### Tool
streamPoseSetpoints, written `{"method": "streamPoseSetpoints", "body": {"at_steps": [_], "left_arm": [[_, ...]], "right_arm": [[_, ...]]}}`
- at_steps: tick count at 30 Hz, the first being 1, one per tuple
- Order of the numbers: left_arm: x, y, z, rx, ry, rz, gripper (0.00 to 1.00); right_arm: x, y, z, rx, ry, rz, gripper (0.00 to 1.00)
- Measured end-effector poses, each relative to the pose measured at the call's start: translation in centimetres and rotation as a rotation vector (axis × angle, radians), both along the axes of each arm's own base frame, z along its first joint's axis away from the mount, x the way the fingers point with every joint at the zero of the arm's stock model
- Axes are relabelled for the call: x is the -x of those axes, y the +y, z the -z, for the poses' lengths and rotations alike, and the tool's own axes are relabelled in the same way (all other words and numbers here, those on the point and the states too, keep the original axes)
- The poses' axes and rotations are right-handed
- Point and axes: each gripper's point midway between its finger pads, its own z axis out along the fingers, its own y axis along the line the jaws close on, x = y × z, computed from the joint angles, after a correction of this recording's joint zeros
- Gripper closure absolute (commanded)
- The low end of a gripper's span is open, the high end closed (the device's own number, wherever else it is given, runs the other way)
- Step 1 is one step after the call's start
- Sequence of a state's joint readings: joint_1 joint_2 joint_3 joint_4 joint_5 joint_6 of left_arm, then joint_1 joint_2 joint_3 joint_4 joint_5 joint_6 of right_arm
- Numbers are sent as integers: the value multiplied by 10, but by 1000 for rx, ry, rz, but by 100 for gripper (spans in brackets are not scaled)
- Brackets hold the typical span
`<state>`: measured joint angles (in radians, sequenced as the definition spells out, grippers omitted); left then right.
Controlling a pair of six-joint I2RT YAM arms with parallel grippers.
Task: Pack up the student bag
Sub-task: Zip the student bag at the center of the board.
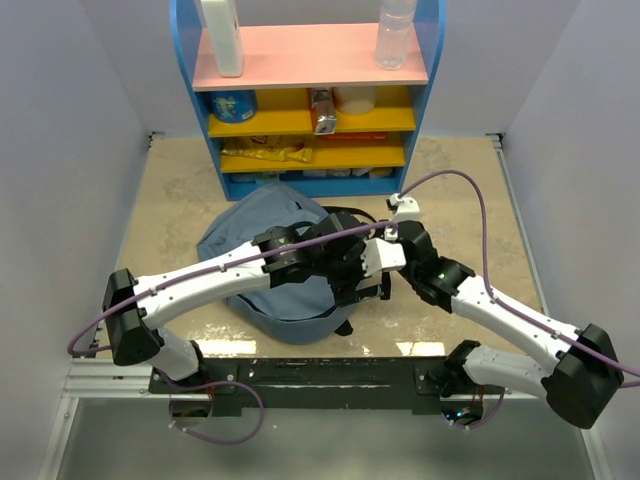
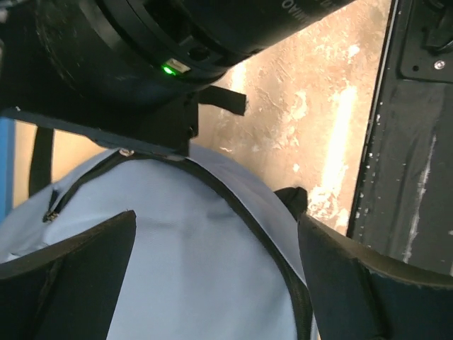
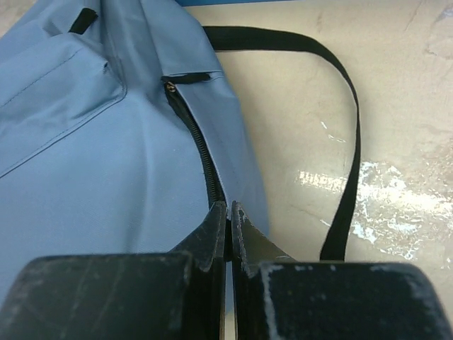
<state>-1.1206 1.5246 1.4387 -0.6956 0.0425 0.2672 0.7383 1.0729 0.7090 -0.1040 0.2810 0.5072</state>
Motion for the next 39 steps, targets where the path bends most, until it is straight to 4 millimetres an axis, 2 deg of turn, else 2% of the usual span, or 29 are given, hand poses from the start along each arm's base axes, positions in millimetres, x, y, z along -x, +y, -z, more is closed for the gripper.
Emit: {"method": "streamPoseSetpoints", "body": {"at_steps": [12, 14, 17, 20, 22, 24, 28, 39], "left_arm": [[13, -6, 13, 55, 130, -78, 0], [10, 5, 23, 47, 154, -110, 0], [-11, 29, 33, 67, 138, -202, 0], [-20, 46, 21, 127, 100, -260, 0], [-17, 43, 7, 179, 92, -250, 0], [-14, 34, 3, 210, 118, -233, 0], [-9, 17, 21, 217, 196, -224, 0], [-7, 18, 58, 251, 224, -264, 0]], "right_arm": [[-5, -8, 10, -3, 24, 50, 100], [-7, -5, 7, -19, 15, 48, 100], [-7, 6, -2, -62, -6, 20, 100], [-8, 10, -6, -87, -13, 9, 100], [-8, 12, -8, -99, -13, 3, 100], [-9, 14, -8, -104, -9, 0, 100], [-9, 16, -7, -111, -1, -9, 100], [-22, 10, -10, -153, 29, 15, 100]]}}
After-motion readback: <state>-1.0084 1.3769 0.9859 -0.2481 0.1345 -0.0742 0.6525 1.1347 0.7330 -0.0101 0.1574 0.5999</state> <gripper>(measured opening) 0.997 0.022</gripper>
